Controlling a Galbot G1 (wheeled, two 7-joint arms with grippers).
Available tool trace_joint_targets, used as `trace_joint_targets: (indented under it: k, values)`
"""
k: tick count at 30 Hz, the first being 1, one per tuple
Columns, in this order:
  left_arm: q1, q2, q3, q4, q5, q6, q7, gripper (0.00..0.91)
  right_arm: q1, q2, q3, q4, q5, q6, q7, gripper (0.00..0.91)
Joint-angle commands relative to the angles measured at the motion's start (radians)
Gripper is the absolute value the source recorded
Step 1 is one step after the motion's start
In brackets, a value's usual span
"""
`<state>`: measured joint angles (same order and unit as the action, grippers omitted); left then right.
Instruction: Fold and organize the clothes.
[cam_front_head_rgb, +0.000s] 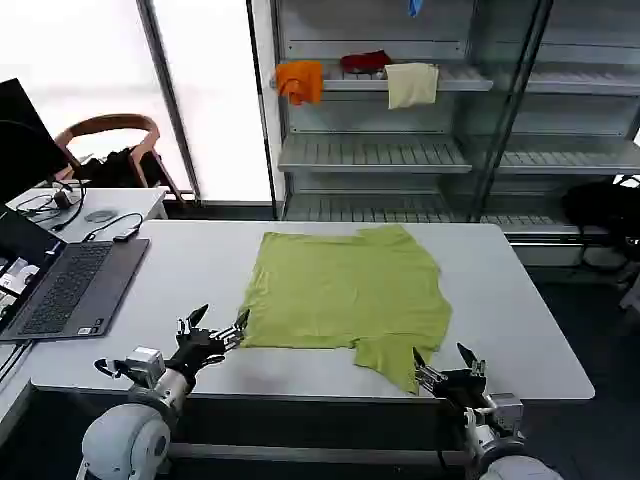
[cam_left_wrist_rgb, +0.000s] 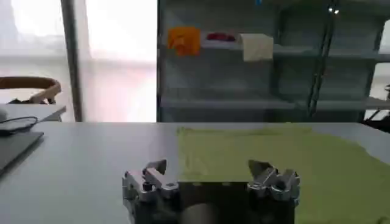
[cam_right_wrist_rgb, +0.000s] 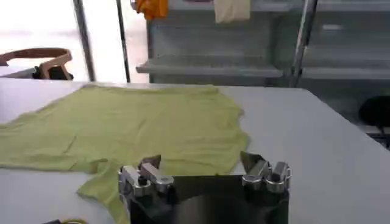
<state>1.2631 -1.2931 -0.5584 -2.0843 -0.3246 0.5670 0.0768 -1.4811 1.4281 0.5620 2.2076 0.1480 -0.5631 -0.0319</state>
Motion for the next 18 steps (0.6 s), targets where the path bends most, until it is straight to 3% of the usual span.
trace_joint_targets:
  k: [1,18]
  values:
    - [-0.026,-0.018,0.042,0.099,0.115,-0.007,-0.004,0.907,-0.003,0.005,-0.001,-0.039,0.008,0.015,-0.001,0.907]
    - [0.037,-0.019,0.064,0.131,0.205,-0.025,-0.006,0.907,0.012,0.029,-0.044,-0.107,-0.022,0.021,0.001,0.907]
